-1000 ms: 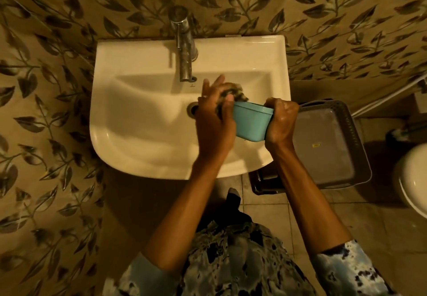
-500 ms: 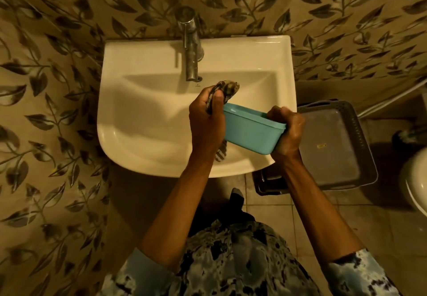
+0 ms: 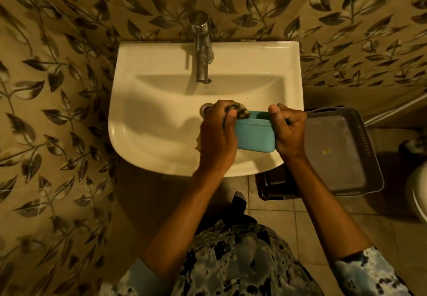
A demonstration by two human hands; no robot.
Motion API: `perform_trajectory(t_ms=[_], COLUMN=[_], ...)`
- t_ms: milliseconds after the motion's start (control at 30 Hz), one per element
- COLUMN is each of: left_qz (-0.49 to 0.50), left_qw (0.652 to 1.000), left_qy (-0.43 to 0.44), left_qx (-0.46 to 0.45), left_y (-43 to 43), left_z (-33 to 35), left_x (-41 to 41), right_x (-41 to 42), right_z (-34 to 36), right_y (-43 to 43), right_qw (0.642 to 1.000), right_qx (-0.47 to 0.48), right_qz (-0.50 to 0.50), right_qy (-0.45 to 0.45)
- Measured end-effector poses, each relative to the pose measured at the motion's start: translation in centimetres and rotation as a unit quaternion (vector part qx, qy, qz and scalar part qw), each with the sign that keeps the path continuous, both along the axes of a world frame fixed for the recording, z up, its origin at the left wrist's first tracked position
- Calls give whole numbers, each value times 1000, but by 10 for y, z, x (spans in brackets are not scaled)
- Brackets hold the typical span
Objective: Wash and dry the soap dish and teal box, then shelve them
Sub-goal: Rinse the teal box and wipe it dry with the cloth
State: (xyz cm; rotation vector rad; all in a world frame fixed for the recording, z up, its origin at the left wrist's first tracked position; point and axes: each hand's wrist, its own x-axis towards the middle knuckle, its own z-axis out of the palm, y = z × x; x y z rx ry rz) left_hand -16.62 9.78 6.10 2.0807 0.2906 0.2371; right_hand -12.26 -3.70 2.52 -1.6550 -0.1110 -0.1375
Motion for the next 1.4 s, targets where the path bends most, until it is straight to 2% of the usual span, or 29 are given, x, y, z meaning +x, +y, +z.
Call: perform_trajectory(t_ms=[67, 167, 300, 400, 467, 533, 633, 700, 767, 867, 933, 1000, 1100, 1233, 1333, 1400], left_qz=[-14, -73, -82, -21, -20, -41, -41, -41, -41, -41, -45, -10, 121, 167, 140, 84], left_qw=[999, 990, 981, 994, 996, 995, 994, 993, 991, 987, 991, 999, 985, 955, 962, 976], left_qy=[-49, -94, -110, -73, -75, -82, -86, -75, -59, -34, -33, -50, -71, -92, -116, -114], left_qx=[11, 78, 136, 82, 45, 35, 59, 85, 111, 154, 120, 10, -100, -227, -201, -164], left_y=[-24, -50, -16, 16, 24, 25, 25, 27, 26, 13, 0, -9, 3, 31, 19, -4], left_z=[7, 11, 5, 4, 4, 7, 9, 7, 3, 0, 2, 6, 16, 28, 37, 39], left_x=[-7, -15, -9, 2, 6, 9, 10, 9, 7, 8, 7, 7, 9, 14, 11, 5], right_x=[-5, -10, -12, -11, -14, -20, -21, -14, -8, -9, -18, -24, -14, 4, 10, 9], right_z=[-4, -9, 3, 9, 7, 2, 3, 6, 12, 22, 29, 29, 23, 13, 14, 17], right_y=[11, 19, 19, 19, 20, 18, 10, 0, -11, -3, 20, 35, 29, 16, 23, 31], right_qw=[999, 995, 985, 969, 948, 952, 991, 993, 981, 927, 919, 942, 973, 969, 965, 966], right_qx=[8, 19, 87, 146, 207, 216, 76, -36, -136, -325, -367, -331, -203, -93, -50, -42], right_qz=[-33, -85, -115, -110, -101, -55, 55, 98, 136, 176, 128, 25, -107, -190, -209, -210], right_qy=[20, 49, 94, 164, 222, 211, 99, 51, 15, -64, -62, -47, 19, 127, 152, 145])
